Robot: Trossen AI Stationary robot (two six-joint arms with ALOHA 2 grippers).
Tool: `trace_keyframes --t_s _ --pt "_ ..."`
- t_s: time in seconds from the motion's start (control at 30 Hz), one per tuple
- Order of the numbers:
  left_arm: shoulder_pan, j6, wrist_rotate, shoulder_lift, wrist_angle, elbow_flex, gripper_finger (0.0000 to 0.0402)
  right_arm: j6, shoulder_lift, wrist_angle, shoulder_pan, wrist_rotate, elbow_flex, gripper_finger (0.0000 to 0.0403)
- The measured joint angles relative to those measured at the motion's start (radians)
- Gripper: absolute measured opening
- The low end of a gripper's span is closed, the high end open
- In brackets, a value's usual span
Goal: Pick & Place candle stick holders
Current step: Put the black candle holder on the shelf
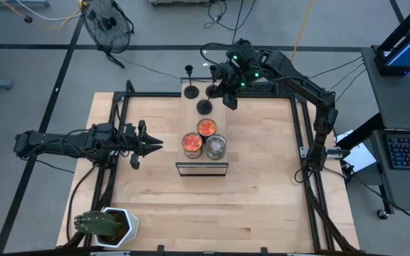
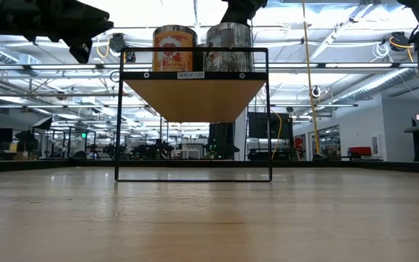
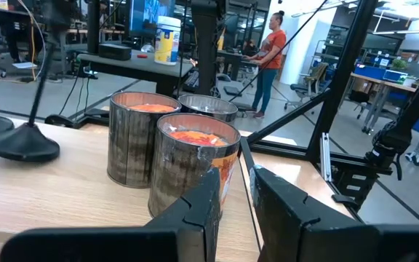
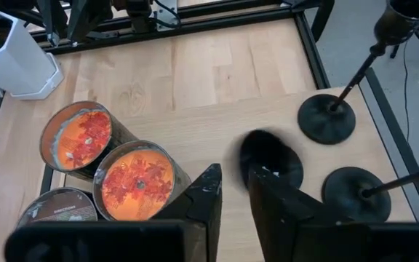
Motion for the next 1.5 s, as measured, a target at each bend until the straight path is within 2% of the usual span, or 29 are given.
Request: trace_keyframes --t_s 0.47,1.5 --pt "0.0 -0.003 0.0 0.0 0.0 0.0 0.0088 0.0 0.0 0.003 0.0 0.0 0.0 0.0059" --pt "0.0 -0.004 0.0 0.0 0.0 0.0 0.0088 -0.042 0.013 0.199 0.007 -0.012 0.001 0.0055"
